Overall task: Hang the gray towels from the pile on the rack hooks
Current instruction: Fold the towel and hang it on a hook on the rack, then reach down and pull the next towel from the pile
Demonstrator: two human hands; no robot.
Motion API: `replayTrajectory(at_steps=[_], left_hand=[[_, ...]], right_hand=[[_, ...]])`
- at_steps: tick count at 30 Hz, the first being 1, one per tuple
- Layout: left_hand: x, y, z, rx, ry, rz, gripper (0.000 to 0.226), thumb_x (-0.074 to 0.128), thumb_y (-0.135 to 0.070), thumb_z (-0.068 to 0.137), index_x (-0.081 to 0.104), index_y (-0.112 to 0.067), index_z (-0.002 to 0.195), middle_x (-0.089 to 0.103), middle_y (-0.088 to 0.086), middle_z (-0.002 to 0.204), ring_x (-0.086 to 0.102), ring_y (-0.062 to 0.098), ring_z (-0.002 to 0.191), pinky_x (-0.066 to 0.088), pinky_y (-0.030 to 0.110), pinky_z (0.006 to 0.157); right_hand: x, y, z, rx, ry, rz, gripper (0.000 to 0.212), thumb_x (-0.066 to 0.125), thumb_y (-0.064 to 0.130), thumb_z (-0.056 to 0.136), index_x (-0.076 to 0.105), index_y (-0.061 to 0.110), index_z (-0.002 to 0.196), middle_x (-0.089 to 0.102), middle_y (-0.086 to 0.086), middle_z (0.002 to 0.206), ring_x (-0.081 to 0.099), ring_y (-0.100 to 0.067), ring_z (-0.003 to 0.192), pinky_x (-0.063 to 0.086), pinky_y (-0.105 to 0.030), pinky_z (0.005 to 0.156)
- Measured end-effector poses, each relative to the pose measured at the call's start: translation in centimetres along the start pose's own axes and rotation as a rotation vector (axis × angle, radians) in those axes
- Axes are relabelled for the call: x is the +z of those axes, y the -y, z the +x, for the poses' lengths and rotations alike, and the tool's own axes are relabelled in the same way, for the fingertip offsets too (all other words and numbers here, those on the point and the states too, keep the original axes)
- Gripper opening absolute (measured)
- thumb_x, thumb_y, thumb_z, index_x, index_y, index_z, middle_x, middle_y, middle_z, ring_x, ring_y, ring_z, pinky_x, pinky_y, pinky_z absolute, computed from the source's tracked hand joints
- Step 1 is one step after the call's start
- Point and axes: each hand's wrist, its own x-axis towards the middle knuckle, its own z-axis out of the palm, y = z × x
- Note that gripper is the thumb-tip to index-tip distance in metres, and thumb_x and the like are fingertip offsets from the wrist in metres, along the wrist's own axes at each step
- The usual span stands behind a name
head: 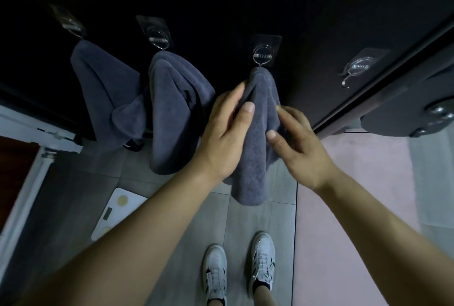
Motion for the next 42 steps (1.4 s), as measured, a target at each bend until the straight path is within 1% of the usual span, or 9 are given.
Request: replayTrajectory(at_steps=[3, 5, 7, 10, 13, 17, 24, 31, 42], left_hand=[[-0.2, 0.2, -1.8, 0.092, -0.068, 0.199, 0.06, 0.052, -0.043, 0.095, 0.037, -0.026, 0.151, 0.034, -0.009, 0.154, 0.035, 0.011, 0.144, 0.036, 0.043, 0.116], [-0.4, -0.5, -3.3, 0.194, -0.165, 0.385, 0.053, 0.056, -0.035, 0.094, 0.046, -0.022, 0.144, 0.039, -0.006, 0.147, 0.041, 0.017, 0.139, 0.042, 0.043, 0.11], [-0.2, -1.8, -4.5, 0.248, -0.176, 0.407, 0.04, 0.057, -0.03, 0.094, 0.054, -0.02, 0.133, 0.046, -0.005, 0.133, 0.053, 0.018, 0.123, 0.05, 0.041, 0.098], [1.4, -3.9, -5.4, 0.23, 0.028, 0.419, 0.03, 0.056, -0.031, 0.094, 0.059, -0.021, 0.122, 0.052, -0.007, 0.119, 0.06, 0.012, 0.102, 0.054, 0.039, 0.086], [4.7, -5.1, -5.5, 0.138, 0.365, 0.662, 0.037, 0.057, -0.041, 0.094, 0.056, -0.028, 0.129, 0.051, -0.009, 0.126, 0.056, 0.012, 0.115, 0.05, 0.039, 0.096], [10.8, -6.5, -6.4, 0.117, 0.701, 1.124, 0.055, 0.053, -0.055, 0.092, 0.043, -0.033, 0.141, 0.047, -0.001, 0.137, 0.049, 0.027, 0.125, 0.045, 0.043, 0.101], [25.5, -10.7, -12.4, 0.378, 1.108, 1.417, 0.06, 0.049, -0.062, 0.09, 0.046, -0.027, 0.139, 0.05, 0.008, 0.133, 0.048, 0.031, 0.125, 0.039, 0.045, 0.105], [42.2, -13.5, -25.5, 0.682, 1.477, 1.451, 0.062, 0.049, -0.061, 0.092, 0.042, -0.027, 0.144, 0.047, 0.008, 0.14, 0.047, 0.031, 0.128, 0.041, 0.046, 0.104], [63.0, -12.6, -48.6, 1.267, 1.926, 1.521, 0.064, 0.045, -0.063, 0.093, 0.039, -0.028, 0.146, 0.048, 0.009, 0.139, 0.051, 0.032, 0.124, 0.046, 0.047, 0.098]], right_hand=[[0.3, -1.9, -3.0, 0.086, -0.026, -0.108, 0.057, 0.059, 0.035, 0.098, 0.041, 0.028, 0.151, 0.037, 0.006, 0.151, 0.037, 0.0, 0.133, 0.034, -0.006, 0.102], [0.6, -3.0, -5.2, 0.133, -0.061, -0.208, 0.056, 0.061, 0.034, 0.097, 0.044, 0.026, 0.149, 0.041, 0.005, 0.148, 0.04, -0.007, 0.133, 0.034, -0.015, 0.107], [0.7, -3.9, -7.7, 0.2, -0.083, -0.271, 0.053, 0.061, 0.032, 0.096, 0.048, 0.023, 0.146, 0.046, 0.001, 0.144, 0.045, -0.015, 0.132, 0.033, -0.02, 0.106], [0.4, -4.7, -12.4, 0.301, -0.131, -0.327, 0.05, 0.064, 0.027, 0.094, 0.054, 0.017, 0.141, 0.053, -0.003, 0.136, 0.053, -0.024, 0.125, 0.04, -0.027, 0.103], [-0.2, -4.9, -18.1, 0.426, -0.205, -0.382, 0.048, 0.065, 0.027, 0.092, 0.057, 0.015, 0.138, 0.057, -0.006, 0.131, 0.054, -0.029, 0.12, 0.042, -0.036, 0.102], [-1.8, -4.0, -26.8, 0.653, -0.342, -0.381, 0.049, 0.068, 0.028, 0.089, 0.059, 0.015, 0.135, 0.058, -0.008, 0.129, 0.053, -0.032, 0.12, 0.044, -0.043, 0.103], [-5.1, -1.2, -42.0, 1.008, -0.611, -0.275, 0.05, 0.07, 0.026, 0.087, 0.057, 0.015, 0.134, 0.052, -0.014, 0.136, 0.052, -0.037, 0.122, 0.048, -0.049, 0.1], [-7.0, -1.1, -55.7, 1.267, -0.932, -0.072, 0.057, 0.068, 0.028, 0.087, 0.049, 0.021, 0.14, 0.041, -0.014, 0.144, 0.048, -0.035, 0.125, 0.048, -0.047, 0.1], [-8.3, -3.9, -71.8, 1.635, -1.351, 0.266, 0.06, 0.064, 0.027, 0.091, 0.043, 0.021, 0.146, 0.032, -0.013, 0.151, 0.044, -0.034, 0.128, 0.049, -0.045, 0.096]])
